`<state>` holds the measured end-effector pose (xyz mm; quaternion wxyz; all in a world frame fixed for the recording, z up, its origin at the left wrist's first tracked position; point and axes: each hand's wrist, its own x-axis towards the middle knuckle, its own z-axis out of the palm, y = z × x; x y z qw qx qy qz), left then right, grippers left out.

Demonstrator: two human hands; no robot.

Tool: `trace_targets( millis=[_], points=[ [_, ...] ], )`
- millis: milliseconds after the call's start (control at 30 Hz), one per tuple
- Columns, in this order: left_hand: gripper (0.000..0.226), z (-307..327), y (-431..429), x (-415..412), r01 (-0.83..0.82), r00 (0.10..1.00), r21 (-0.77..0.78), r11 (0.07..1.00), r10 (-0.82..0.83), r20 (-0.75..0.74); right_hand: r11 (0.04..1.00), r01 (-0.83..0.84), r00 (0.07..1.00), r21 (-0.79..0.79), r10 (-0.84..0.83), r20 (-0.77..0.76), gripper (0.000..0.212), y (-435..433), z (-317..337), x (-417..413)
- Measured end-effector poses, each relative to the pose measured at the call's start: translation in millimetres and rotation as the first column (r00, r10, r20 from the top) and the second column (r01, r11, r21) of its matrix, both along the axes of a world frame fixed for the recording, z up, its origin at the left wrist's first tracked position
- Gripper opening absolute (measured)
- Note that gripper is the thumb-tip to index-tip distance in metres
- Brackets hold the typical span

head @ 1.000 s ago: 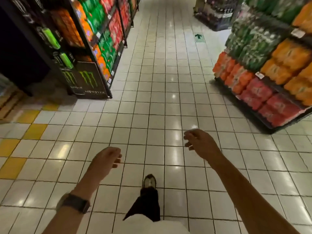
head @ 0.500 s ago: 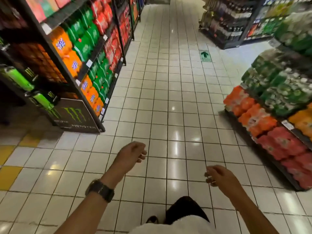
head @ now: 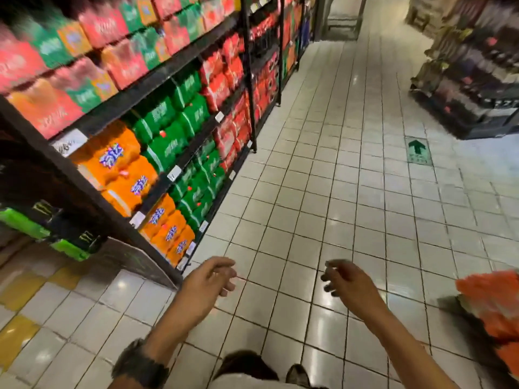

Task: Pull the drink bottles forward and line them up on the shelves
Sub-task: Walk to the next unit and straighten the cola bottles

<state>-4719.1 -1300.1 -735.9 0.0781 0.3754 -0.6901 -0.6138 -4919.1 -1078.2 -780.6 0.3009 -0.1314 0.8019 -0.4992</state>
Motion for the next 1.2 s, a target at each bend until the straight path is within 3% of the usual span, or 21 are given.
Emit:
trace_targets(
  millis=[167, 267, 367, 500, 733, 967, 1200],
  points=[
    [0.019, -1.2, -96.2, -80.2, -0.281, 0.957, 0.067, 0.957, 0.285, -0.049, 0.959, -0.253, 0.959, -0.131, 0.231, -0.162, 0.014, -152.7, 68.1, -121.3],
    [0.017, -12.0, -156.9, -144.4, -0.314, 0.947, 0.037, 0.949, 0.316, -0.063, 0.916, -0.356, 0.913, -0.184, 0.299, -0.276, 0.016, -231.9, 95.0, -188.3],
    [0.018, -18.6, -221.3, -226.0, -0.342, 0.93, 0.065, 0.937, 0.348, -0.121, 0.903, -0.376, 0.904, -0.21, 0.308, -0.295, 0.015, -295.4, 101.9, -256.0],
    [0.02, 0.0, -292.5, -346.0, -0.317, 0.932, 0.087, 0.944, 0.328, -0.157, 0.934, -0.323, 0.932, -0.149, 0.287, -0.222, 0.013, -344.5, 98.4, -338.1],
    [0.02, 50.3, -384.9, -555.6, -0.109, 0.959, -0.007, 0.994, 0.103, -0.263, 0.992, -0.111, 0.986, -0.065, 0.102, -0.13, 0.013, -380.8, 68.8, -498.4],
    [0.02, 38.8, -460.2, -757.5, -0.046, 0.947, 0.002, 0.999, 0.044, -0.317, 0.997, 0.077, 0.997, -0.028, -0.078, -0.026, 0.011, -440.8, 22.8, -699.2],
    [0.019, 56.8, -566.8, -898.8, -0.164, 0.949, -0.033, 0.986, 0.148, -0.279, 0.997, -0.048, 0.998, -0.064, 0.045, -0.049, 0.015, -588.6, 61.1, -902.6]
  ],
)
